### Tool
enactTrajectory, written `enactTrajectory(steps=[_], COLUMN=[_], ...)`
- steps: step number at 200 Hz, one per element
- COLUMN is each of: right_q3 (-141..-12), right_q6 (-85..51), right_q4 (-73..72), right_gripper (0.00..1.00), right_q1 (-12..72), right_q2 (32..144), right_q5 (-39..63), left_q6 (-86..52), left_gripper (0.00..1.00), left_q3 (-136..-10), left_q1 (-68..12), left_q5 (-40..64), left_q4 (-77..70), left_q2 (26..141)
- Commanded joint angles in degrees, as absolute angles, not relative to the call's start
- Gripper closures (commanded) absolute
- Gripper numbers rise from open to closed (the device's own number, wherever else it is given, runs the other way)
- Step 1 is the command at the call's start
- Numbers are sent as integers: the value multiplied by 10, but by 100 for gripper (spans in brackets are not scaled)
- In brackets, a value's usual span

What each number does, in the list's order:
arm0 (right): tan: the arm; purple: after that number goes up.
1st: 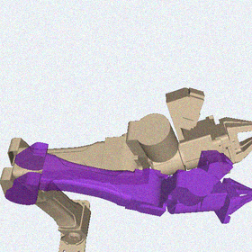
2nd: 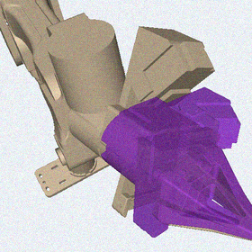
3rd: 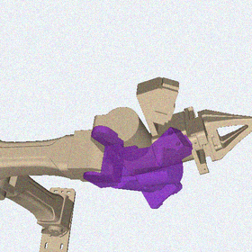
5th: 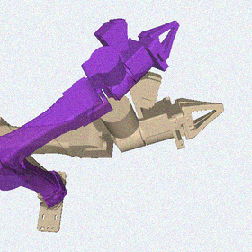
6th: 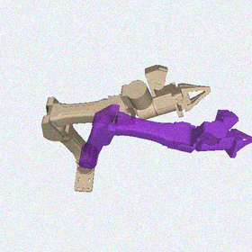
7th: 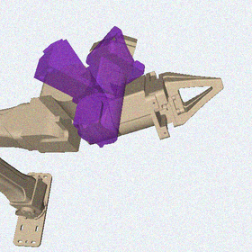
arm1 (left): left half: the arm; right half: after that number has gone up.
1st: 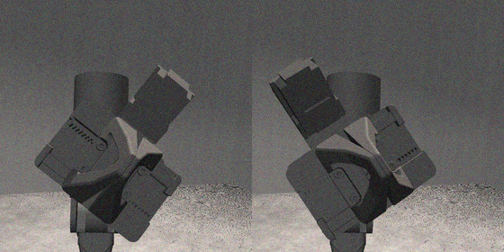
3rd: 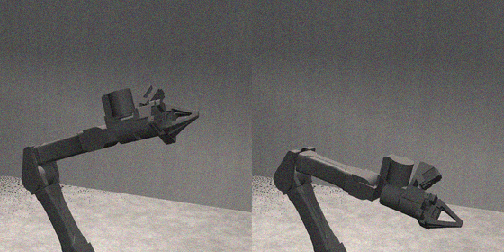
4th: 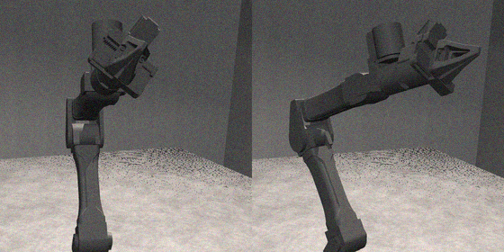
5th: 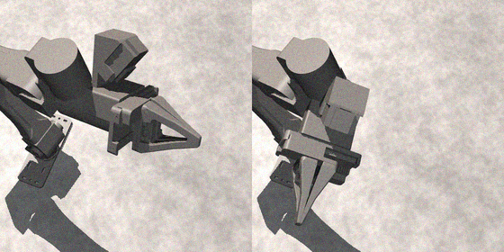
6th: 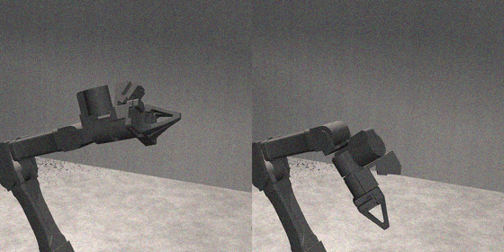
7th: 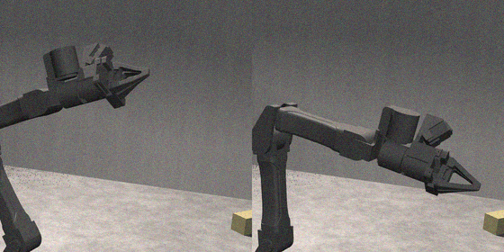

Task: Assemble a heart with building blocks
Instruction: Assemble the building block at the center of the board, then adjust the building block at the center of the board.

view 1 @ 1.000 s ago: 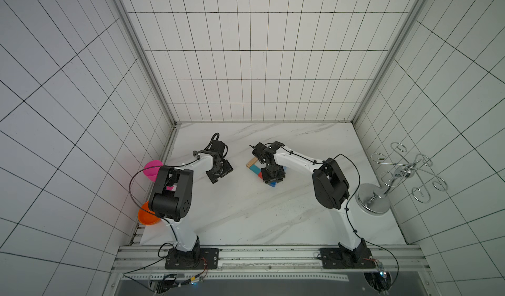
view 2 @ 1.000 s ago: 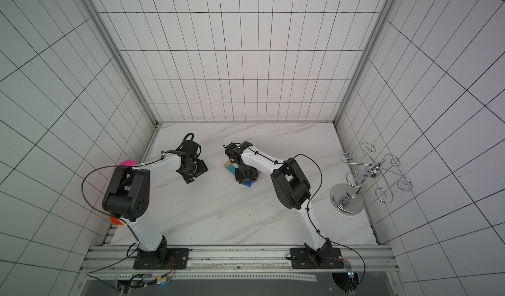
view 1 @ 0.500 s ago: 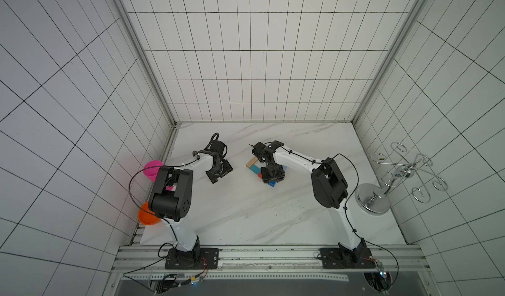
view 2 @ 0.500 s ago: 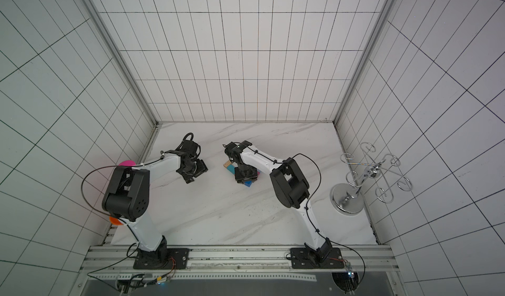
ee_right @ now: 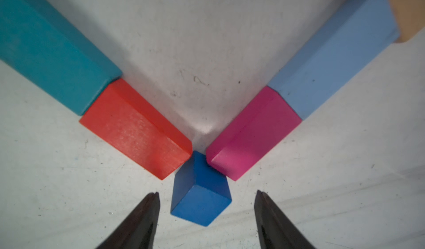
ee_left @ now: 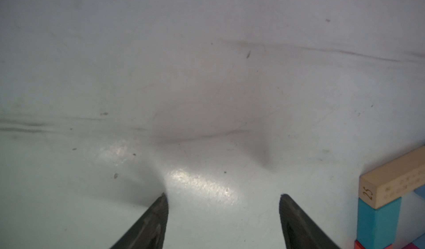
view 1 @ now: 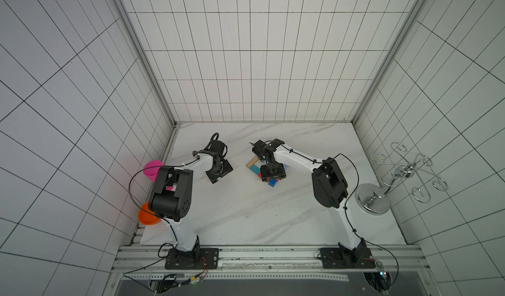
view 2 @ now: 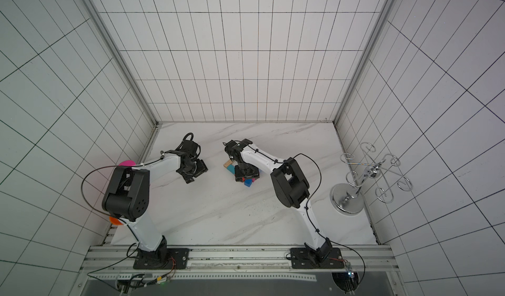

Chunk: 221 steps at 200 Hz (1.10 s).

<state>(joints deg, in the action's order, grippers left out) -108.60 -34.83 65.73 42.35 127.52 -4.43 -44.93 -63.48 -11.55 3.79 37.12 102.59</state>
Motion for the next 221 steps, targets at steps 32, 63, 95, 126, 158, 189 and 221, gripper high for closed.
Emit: enactTrajectory(steps=[32, 63, 95, 126, 158, 189, 221], right_q3=[-1212, -1385, -1395, -1335, -1305, -1292, -1275], right_q6=[-280, -240, -224, -221, -221, -221, -224], right_q4=[669, 737, 738, 705, 690, 679, 675], right_gripper=[71, 100, 100, 100, 100, 100, 100], right_q1=[385, 339, 310, 304, 303, 303, 303], right_q2=[1236, 1344, 1381, 1372, 1373, 1378, 1382], right_q5=[-121, -88, -63, -56, -54, -45, -42], left_q6=[-443, -446, -449, -451, -451, -450, -447], left_gripper=[24, 25, 24, 25, 24, 25, 24], left_q3=[-624, -625, -621, -616, -616, -617, -617], left_q1=[-112, -113, -113, -113, -113, -113, -113], left_q5=[34, 36, 34, 35, 35, 36, 34], left_q4=[361, 360, 359, 356, 355, 355, 356], left_q2=[1020, 1020, 1013, 1014, 1016, 1020, 1020])
